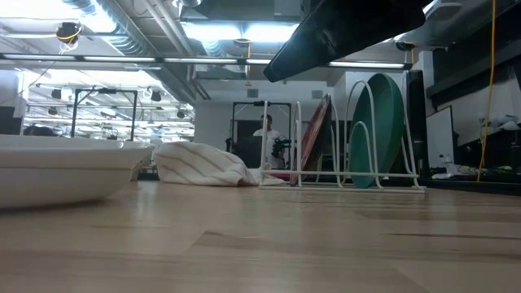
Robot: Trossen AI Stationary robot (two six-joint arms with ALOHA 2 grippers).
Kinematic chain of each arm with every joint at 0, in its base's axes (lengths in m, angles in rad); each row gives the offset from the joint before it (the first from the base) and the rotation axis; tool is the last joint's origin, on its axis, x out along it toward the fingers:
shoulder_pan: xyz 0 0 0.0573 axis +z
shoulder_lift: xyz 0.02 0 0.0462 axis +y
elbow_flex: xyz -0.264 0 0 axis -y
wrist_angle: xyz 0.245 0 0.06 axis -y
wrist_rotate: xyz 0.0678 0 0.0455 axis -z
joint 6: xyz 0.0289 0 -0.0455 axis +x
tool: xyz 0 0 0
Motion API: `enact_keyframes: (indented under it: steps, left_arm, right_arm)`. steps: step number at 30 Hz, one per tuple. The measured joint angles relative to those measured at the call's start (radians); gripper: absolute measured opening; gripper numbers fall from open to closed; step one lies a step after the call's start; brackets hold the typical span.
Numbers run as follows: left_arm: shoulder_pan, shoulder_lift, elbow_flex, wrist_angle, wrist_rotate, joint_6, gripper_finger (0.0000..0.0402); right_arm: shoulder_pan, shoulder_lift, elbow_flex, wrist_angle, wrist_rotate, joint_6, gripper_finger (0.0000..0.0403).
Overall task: Sort dishes
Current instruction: Put the white plate in the dish rack
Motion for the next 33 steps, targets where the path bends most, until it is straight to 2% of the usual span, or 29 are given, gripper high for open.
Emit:
enact_keyframes:
  steps: [4,7,16,28,33]
  left_arm:
    - [0.0,0.0,0.0,0.002,0.004,0.018,0.0172]
    - [0.001,0.0,0.0,0.001,0.009,0.018,0.0155]
    - [0.001,-0.002,0.002,0.002,-0.022,-0.001,0.0032]
    - [0.009,0.0,0.084,-0.011,0.001,-0.099,0.002]
    - [0.019,0.0,0.126,-0.008,-0.026,-0.161,0.0016]
  right_arm:
    - [0.0,0.0,0.0,0.0,0.0,0.0,0.0154]
    - [0.0,0.0,0.0,0.0,0.0,0.0,0.0154]
    - [0.0,0.0,0.0,0.0,0.0,0.0,0.0154]
    - [0.0,0.0,0.0,0.0,0.0,0.0,0.0154]
    - [0.0,0.0,0.0,0.003,0.0,0.0,0.0154]
